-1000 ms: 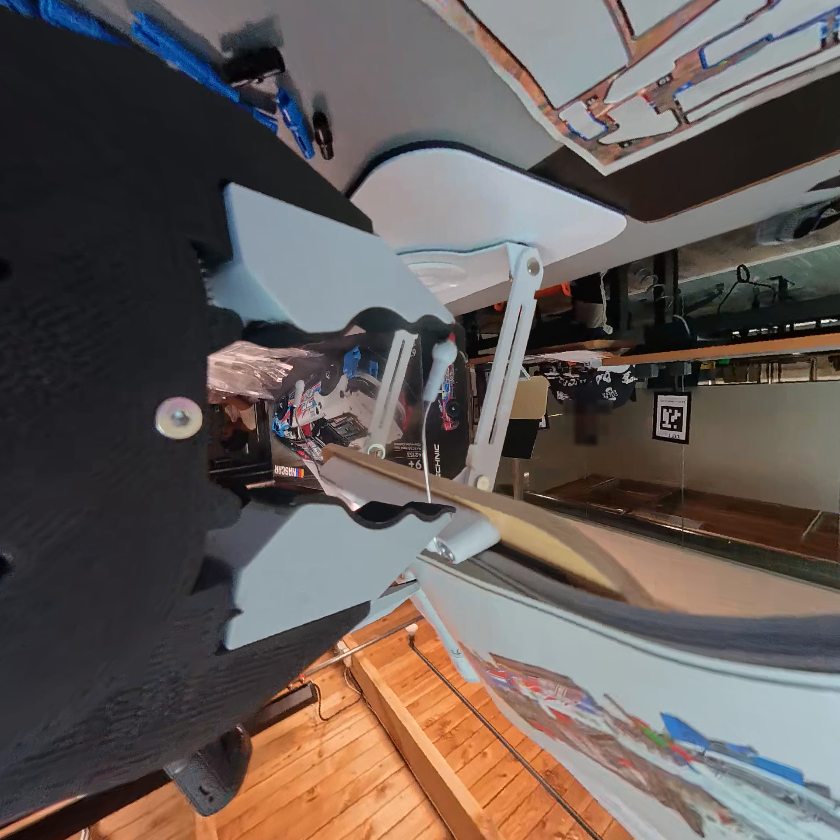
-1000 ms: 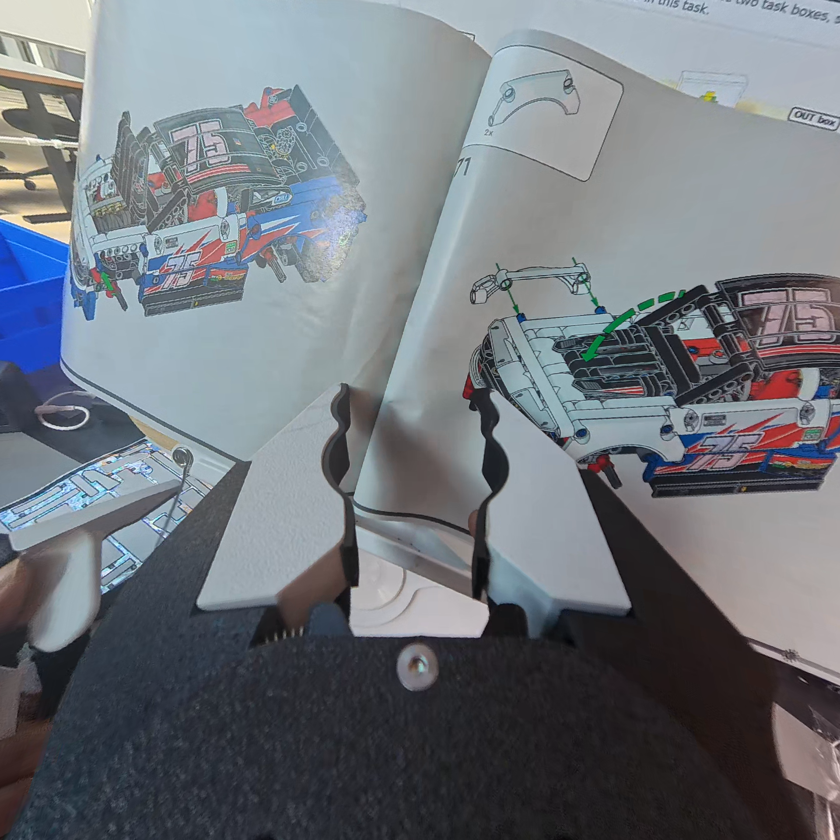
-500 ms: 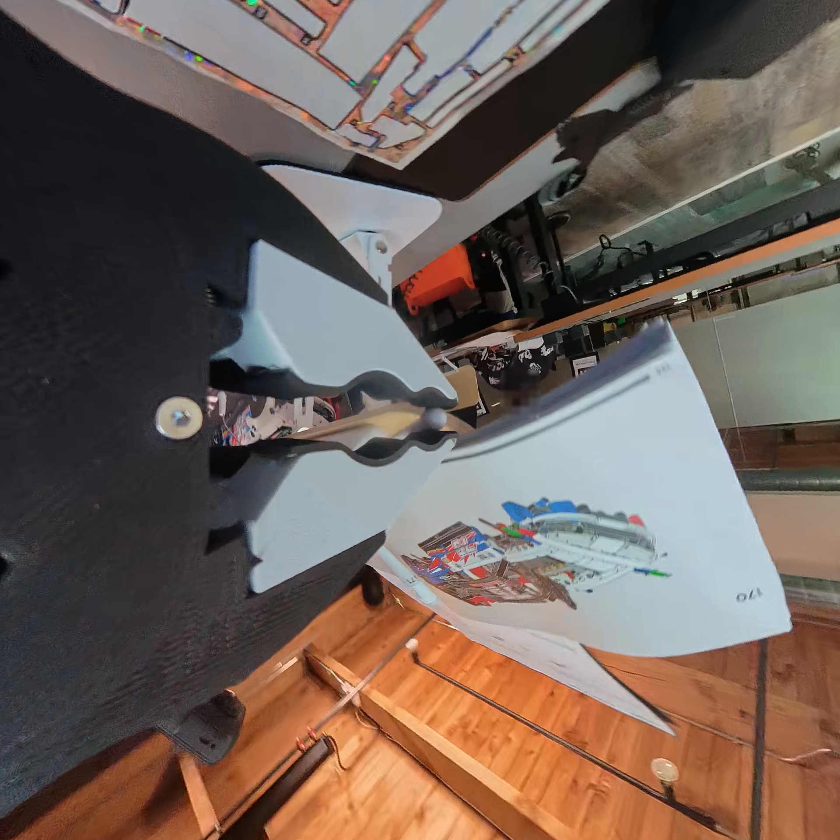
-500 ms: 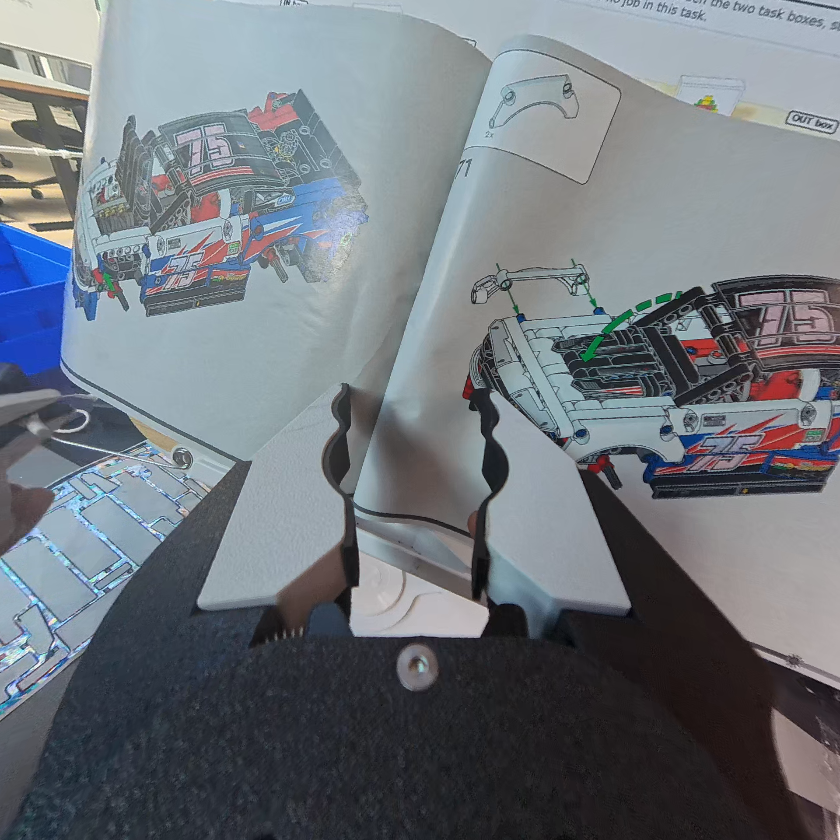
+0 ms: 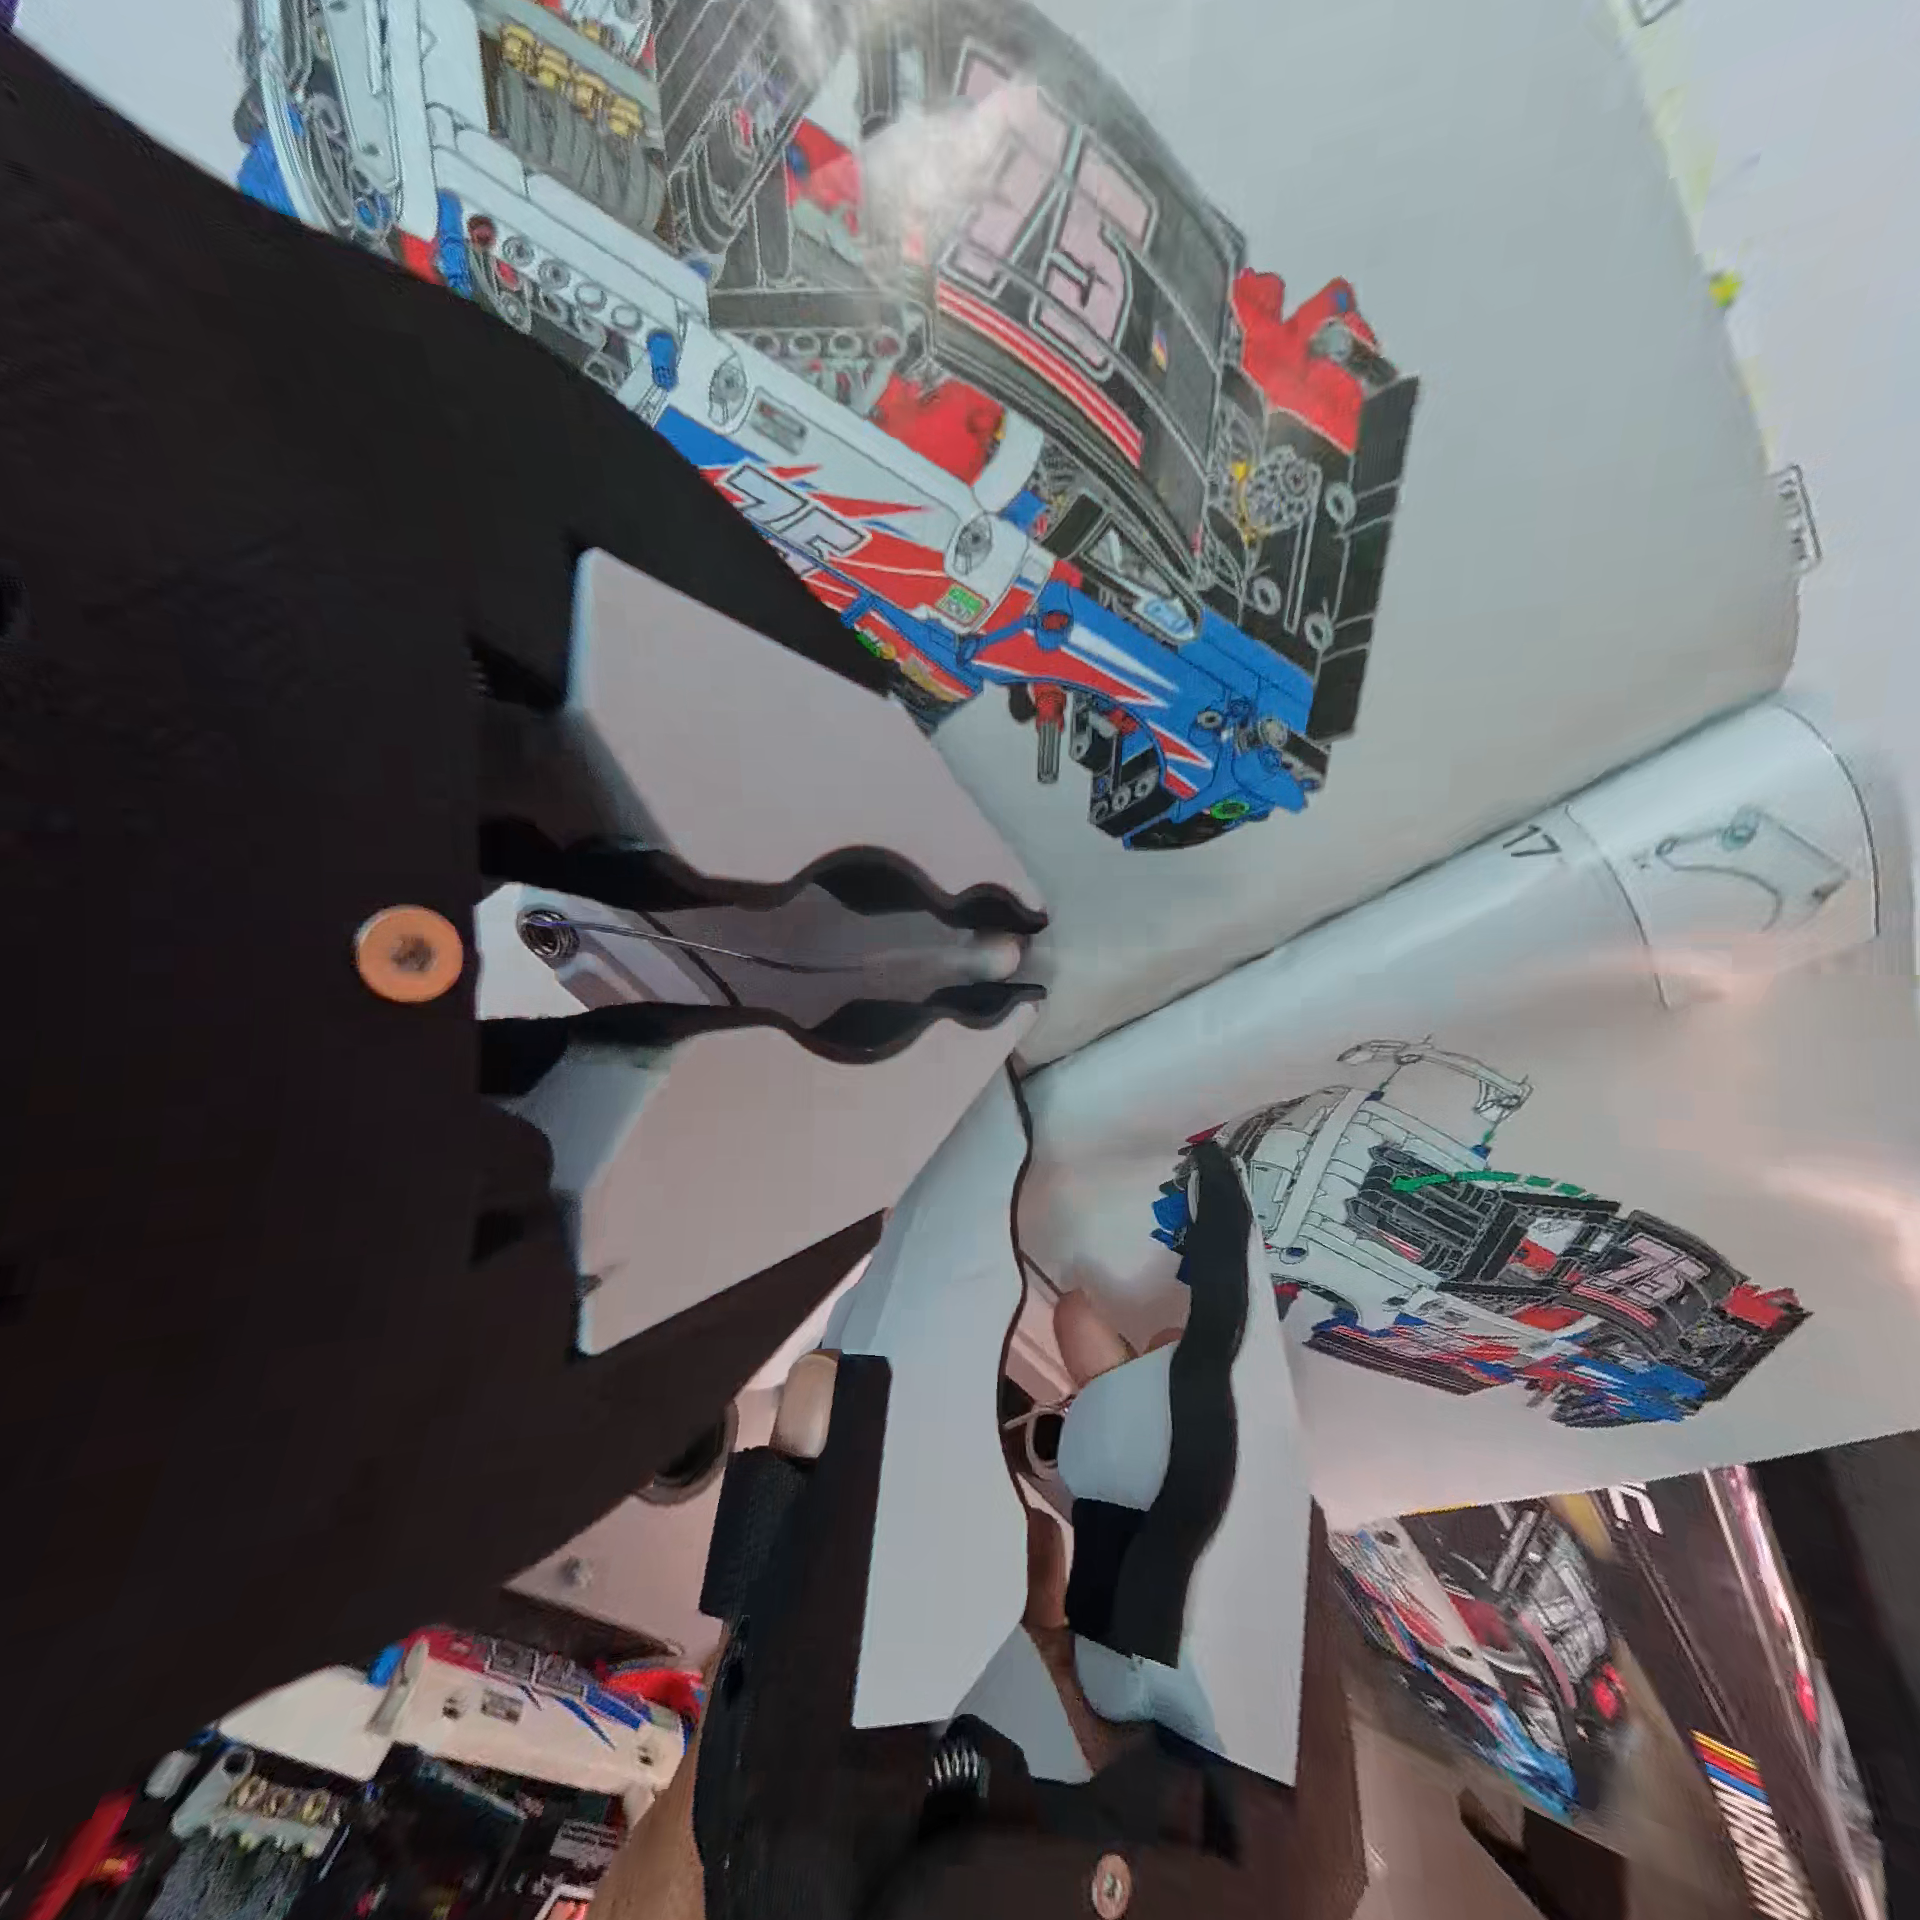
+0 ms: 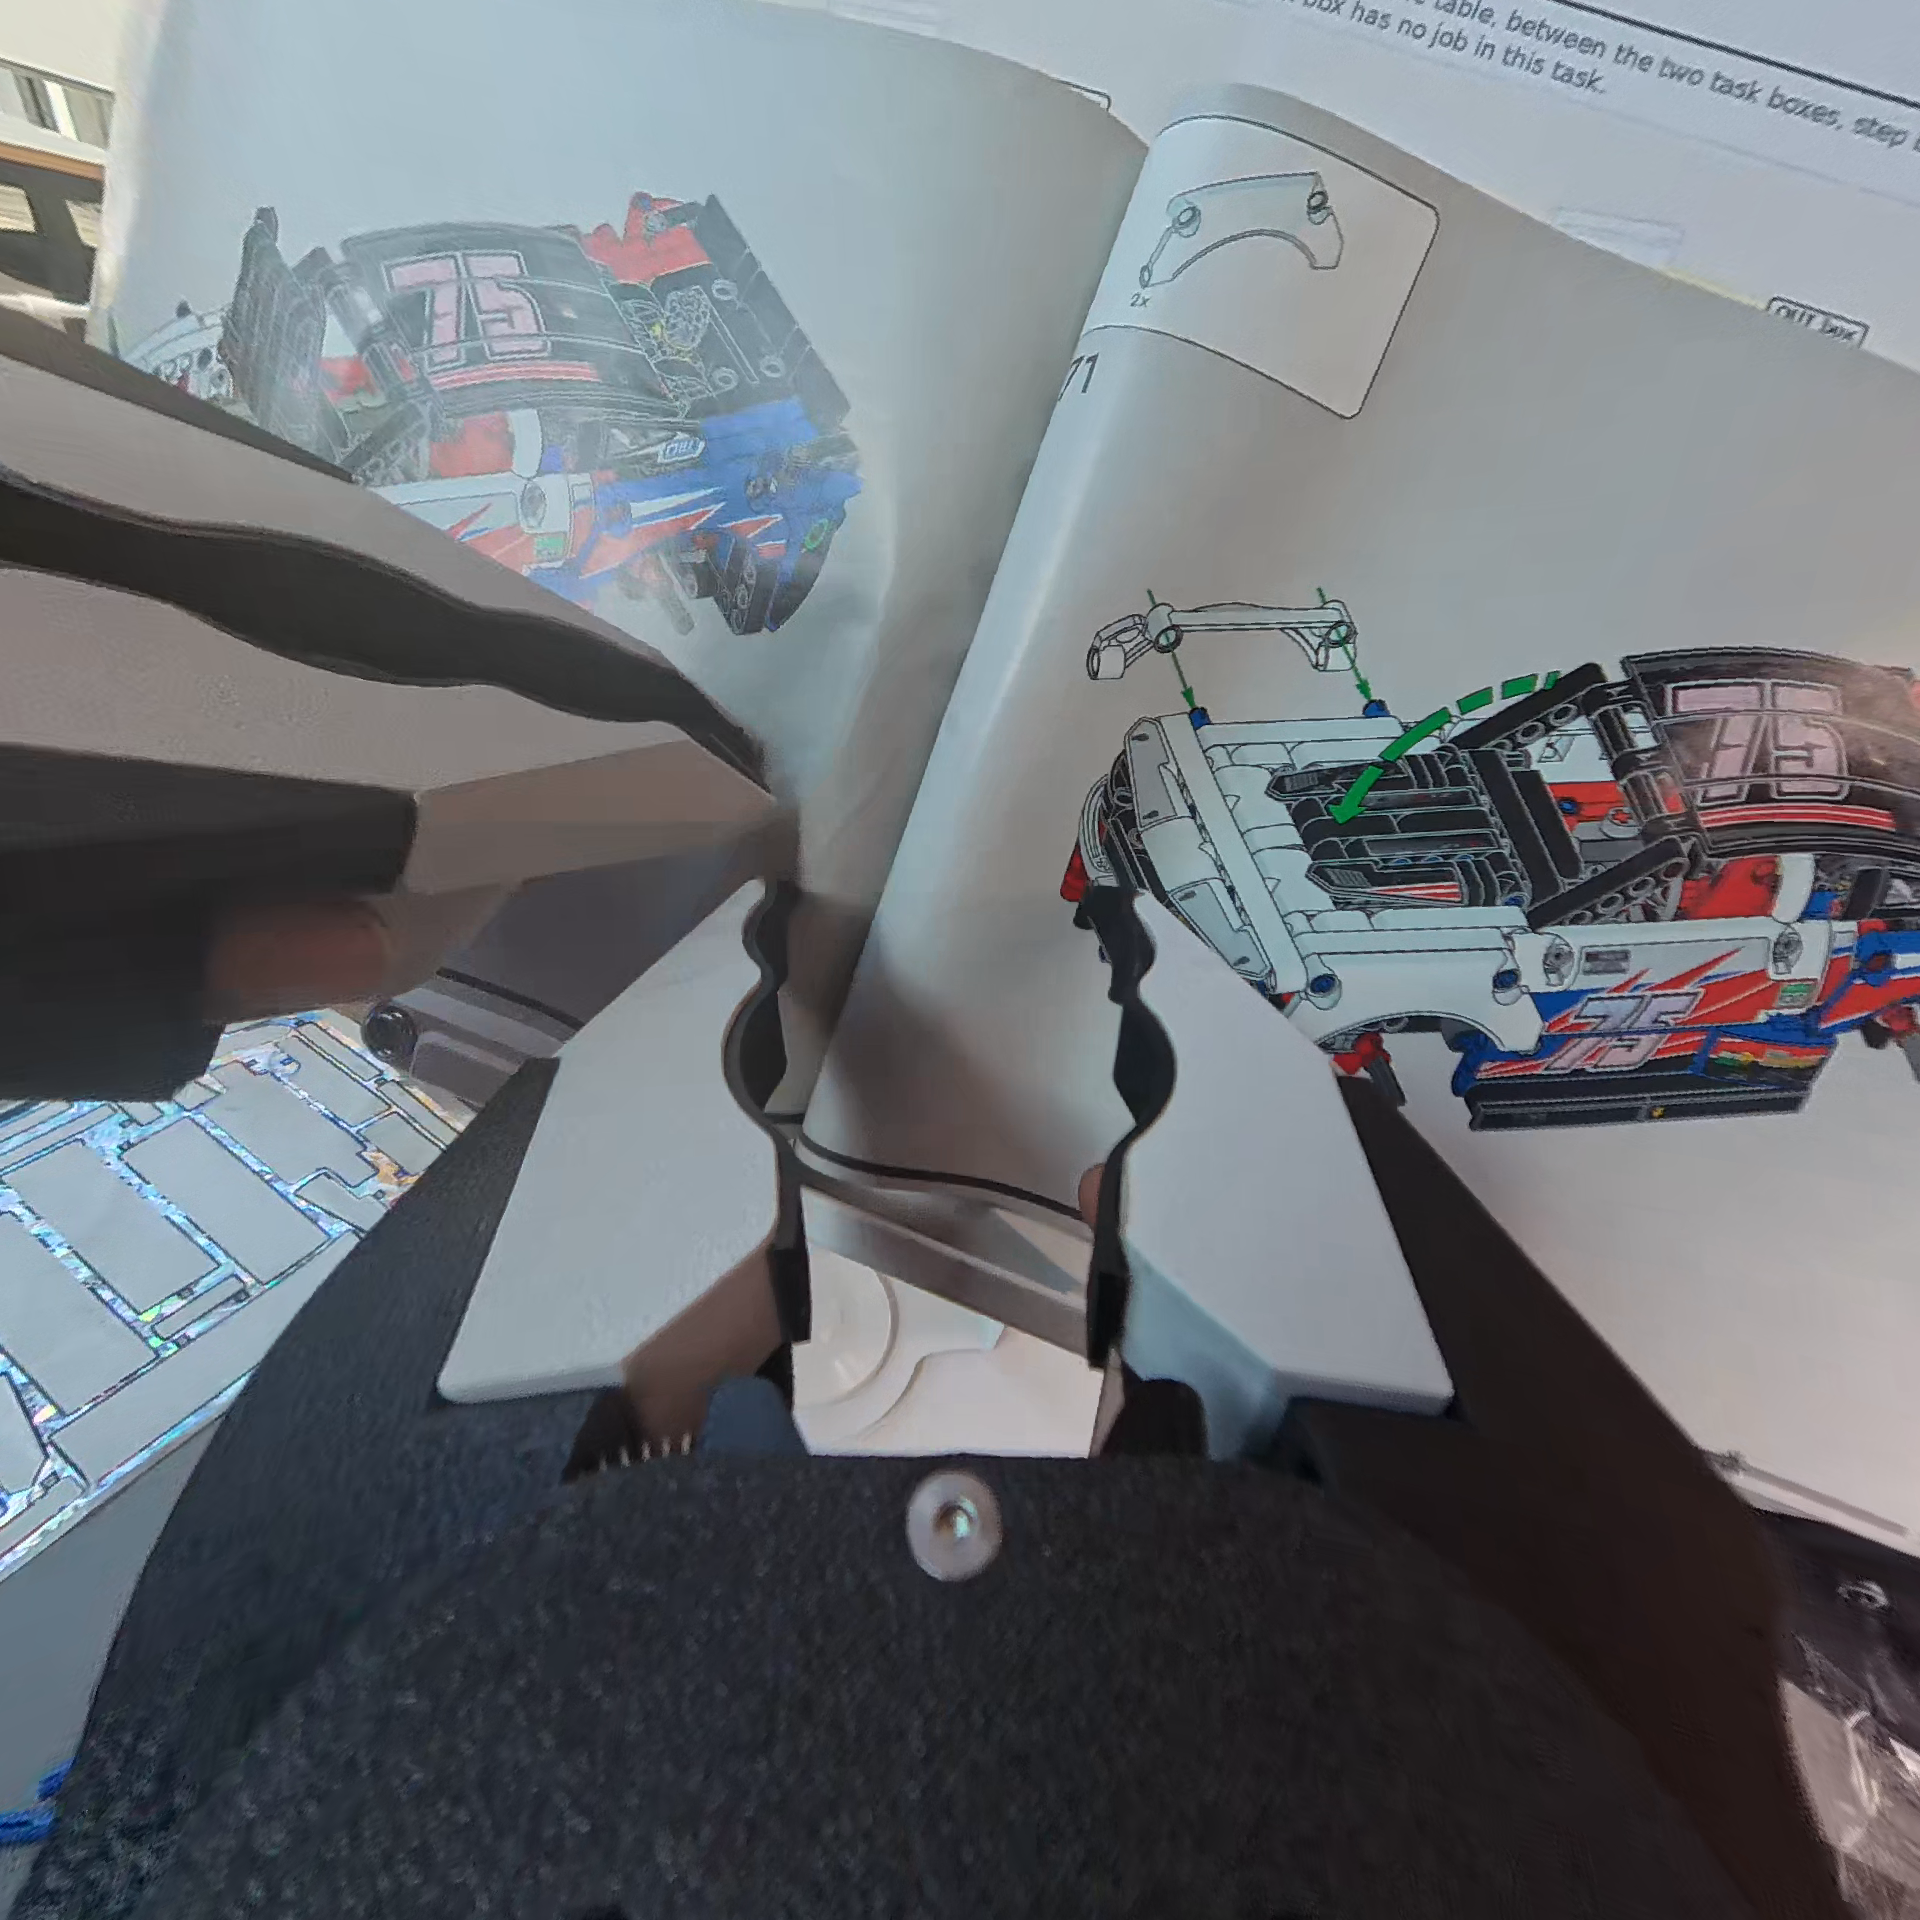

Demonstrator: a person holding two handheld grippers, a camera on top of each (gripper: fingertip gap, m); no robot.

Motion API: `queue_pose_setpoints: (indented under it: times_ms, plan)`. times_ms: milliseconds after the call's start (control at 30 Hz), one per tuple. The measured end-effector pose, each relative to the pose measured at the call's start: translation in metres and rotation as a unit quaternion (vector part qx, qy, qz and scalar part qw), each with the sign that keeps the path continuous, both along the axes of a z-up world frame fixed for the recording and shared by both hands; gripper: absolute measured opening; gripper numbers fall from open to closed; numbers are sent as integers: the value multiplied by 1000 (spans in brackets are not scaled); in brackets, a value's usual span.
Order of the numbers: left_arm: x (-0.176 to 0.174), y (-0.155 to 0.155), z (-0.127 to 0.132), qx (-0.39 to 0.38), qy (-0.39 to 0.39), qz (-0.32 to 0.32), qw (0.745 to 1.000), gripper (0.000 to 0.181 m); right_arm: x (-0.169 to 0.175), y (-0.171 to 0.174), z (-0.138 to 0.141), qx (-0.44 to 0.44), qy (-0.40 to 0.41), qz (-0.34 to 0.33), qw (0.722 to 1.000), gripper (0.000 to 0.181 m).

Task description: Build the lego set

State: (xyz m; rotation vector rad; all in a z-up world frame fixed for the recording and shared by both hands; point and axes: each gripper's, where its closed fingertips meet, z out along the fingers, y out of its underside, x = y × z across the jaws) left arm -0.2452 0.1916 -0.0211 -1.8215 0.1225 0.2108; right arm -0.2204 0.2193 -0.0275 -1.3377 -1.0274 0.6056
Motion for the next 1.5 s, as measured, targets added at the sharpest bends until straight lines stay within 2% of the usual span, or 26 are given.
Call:
queue_pose_setpoints:
  times_ms: [33, 133, 267, 433, 567, 667, 800, 933, 967, 1000, 1033, 1100, 1133, 1267, 1367, 1433, 1500]
  plan:
    - [1, 1, 0, -3, 18, -1, 1000, 8, 0, 0, -1, 5, -3, 4, 1000, 61]
    - [18, -5, -5, -28, -17, -56, 998, 10, 2, -1, -1, 3, 2, 26, 1000, 62]
    - [37, -18, 0, -20, -4, -101, 995, 9, 4, -2, -3, 18, 7, 39, 999, 63]
    - [54, -13, 13, 7, 11, -83, 997, 5, 18, -6, -6, 40, 11, 61, 997, 64]
    - [52, 23, -12, -48, 90, -10, 995, 0, 32, 6, -19, 33, -7, 57, 998, 66]
    - [46, 41, -27, -84, 100, 29, 991, 0, 50, 16, -32, 15, -29, 62, 998, 69]
    - [45, 44, -30, -101, 109, 44, 988, 0, 90, 24, -56, 37, -44, 78, 995, 55]
    - [48, 46, -34, -110, 117, 49, 986, 0, 91, 28, -103, 51, -132, 94, 985, 50]
    - [49, 47, -36, -115, 116, 50, 985, 0, 89, 34, -109, 70, -152, 80, 983, 37]
    - [49, 48, -36, -117, 117, 53, 985, 0, 89, 42, -111, 106, -176, 53, 977, 16]
    - [48, 48, -36, -120, 122, 55, 984, 0, 92, 51, -106, 155, -200, 22, 967, 1]
    - [48, 48, -36, -126, 132, 53, 982, 0, 108, 68, -90, 263, -269, -43, 926, 0]
    - [48, 48, -36, -126, 130, 51, 982, 0, 113, 70, -78, 329, -298, -54, 895, 0]
    - [48, 47, -37, -129, 119, 45, 983, 0, 114, 68, -51, 488, -404, -69, 770, 0]
    - [49, 44, -36, -123, 103, 39, 986, 0, 98, 61, -31, 582, -433, -49, 686, 4]
    - [50, 43, -36, -115, 97, 30, 988, 0, 85, 60, -25, 609, -438, -28, 661, 7]
    - [48, 44, -36, -104, 89, 33, 990, 0, 81, 64, -25, 594, -432, -30, 678, 8]
